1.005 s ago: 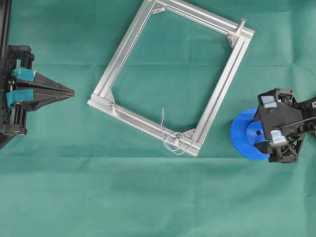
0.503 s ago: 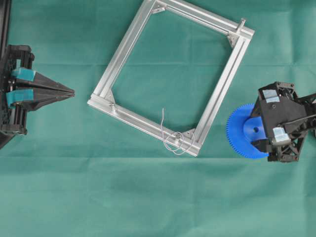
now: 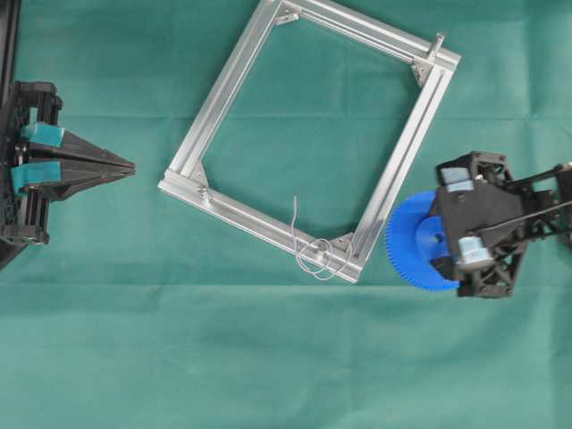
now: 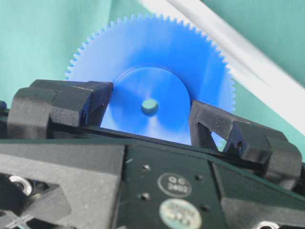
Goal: Find the location of the shaft and insert the gear.
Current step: 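Lift the blue gear with the right gripper toward the frame, then carry the gear over the metal shaft near the frame corner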
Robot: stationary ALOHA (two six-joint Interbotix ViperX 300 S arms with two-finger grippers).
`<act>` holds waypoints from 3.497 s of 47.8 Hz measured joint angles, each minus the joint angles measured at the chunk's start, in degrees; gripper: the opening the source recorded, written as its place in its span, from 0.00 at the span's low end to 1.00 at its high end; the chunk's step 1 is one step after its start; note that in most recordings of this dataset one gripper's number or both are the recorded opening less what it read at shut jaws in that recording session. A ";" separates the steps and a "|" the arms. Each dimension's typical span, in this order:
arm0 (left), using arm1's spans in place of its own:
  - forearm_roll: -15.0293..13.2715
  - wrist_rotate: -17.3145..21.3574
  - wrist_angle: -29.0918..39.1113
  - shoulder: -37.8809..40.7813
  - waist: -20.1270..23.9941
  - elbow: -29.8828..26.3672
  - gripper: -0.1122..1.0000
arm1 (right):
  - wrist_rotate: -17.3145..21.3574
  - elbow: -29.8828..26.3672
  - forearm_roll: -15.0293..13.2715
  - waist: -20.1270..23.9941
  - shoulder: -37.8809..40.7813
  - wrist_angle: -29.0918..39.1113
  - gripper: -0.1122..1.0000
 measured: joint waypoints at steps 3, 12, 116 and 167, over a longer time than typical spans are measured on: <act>-0.09 0.00 0.00 0.00 -0.09 0.00 0.11 | 0.00 -1.32 -0.18 0.00 1.14 -0.09 0.74; -0.09 0.00 0.00 0.00 0.00 0.09 0.11 | -0.53 -4.75 -0.35 0.09 4.75 -0.09 0.74; -0.09 -0.09 5.45 0.18 -0.09 0.00 0.11 | 0.88 -23.20 -0.97 1.93 21.88 4.39 0.74; -0.09 -0.09 5.89 0.18 0.00 0.09 0.11 | 0.26 -28.92 -8.61 -0.88 26.02 0.97 0.74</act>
